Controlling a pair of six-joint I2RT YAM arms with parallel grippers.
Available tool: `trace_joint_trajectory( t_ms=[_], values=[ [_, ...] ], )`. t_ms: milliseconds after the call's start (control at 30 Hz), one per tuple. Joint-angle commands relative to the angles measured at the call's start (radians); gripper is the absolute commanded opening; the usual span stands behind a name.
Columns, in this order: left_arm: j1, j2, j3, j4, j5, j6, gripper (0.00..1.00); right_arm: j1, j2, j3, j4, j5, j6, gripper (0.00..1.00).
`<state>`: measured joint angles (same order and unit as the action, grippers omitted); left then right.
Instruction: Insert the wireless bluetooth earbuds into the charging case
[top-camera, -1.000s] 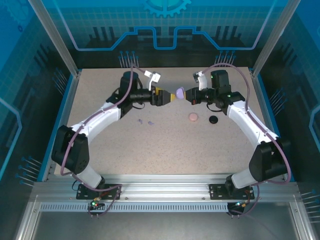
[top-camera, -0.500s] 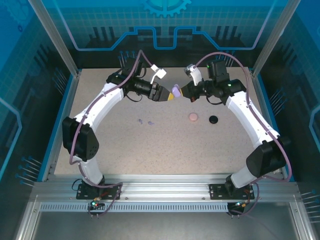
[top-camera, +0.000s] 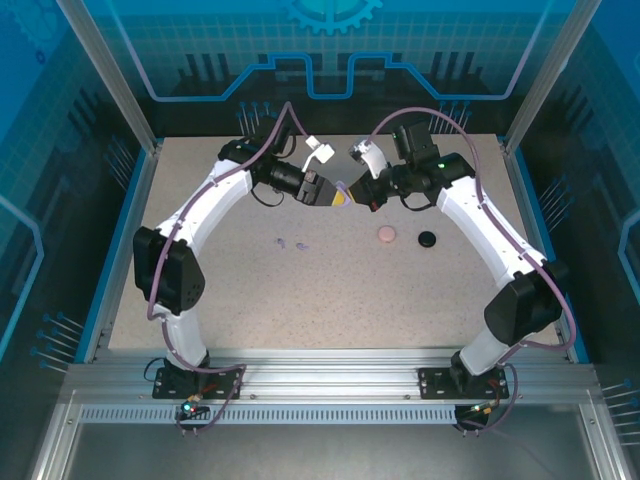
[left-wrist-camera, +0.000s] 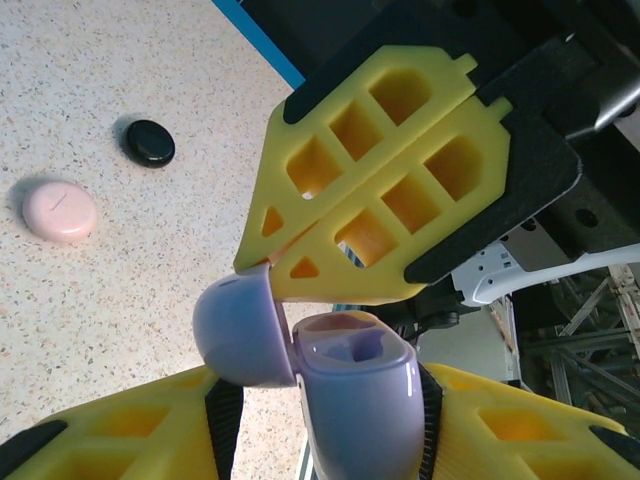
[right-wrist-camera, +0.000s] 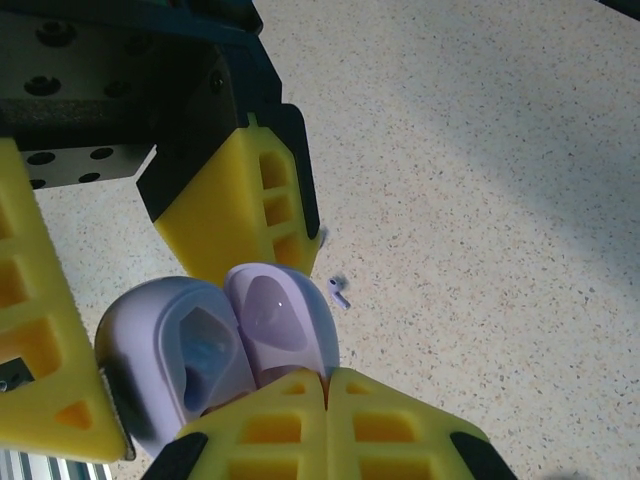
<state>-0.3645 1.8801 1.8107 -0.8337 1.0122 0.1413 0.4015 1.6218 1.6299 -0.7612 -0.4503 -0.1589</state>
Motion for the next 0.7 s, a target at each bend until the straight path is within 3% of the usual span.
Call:
trace_joint_trajectory(
  t_ms=[0,267,500,667],
  values=[
    [-0.003,0.011,0.009,-0.020,0.042,0.029,0.49,0.014,0.012,0.035,-0.035,0.006,-0.022,0.00],
    [-0.003,0.018,0.006,0.007,0.046,0.013,0.40,0.019,0.006,0.037,-0.040,0.010,-0.027,0.00],
    [-0.004,0.028,0.001,0.011,0.053,0.008,0.44,0.029,0.000,0.044,-0.038,0.019,-0.025,0.00],
    [-0.004,0.024,-0.016,0.037,0.051,-0.003,0.39,0.035,0.001,0.051,-0.041,0.030,-0.030,0.00]
  ],
)
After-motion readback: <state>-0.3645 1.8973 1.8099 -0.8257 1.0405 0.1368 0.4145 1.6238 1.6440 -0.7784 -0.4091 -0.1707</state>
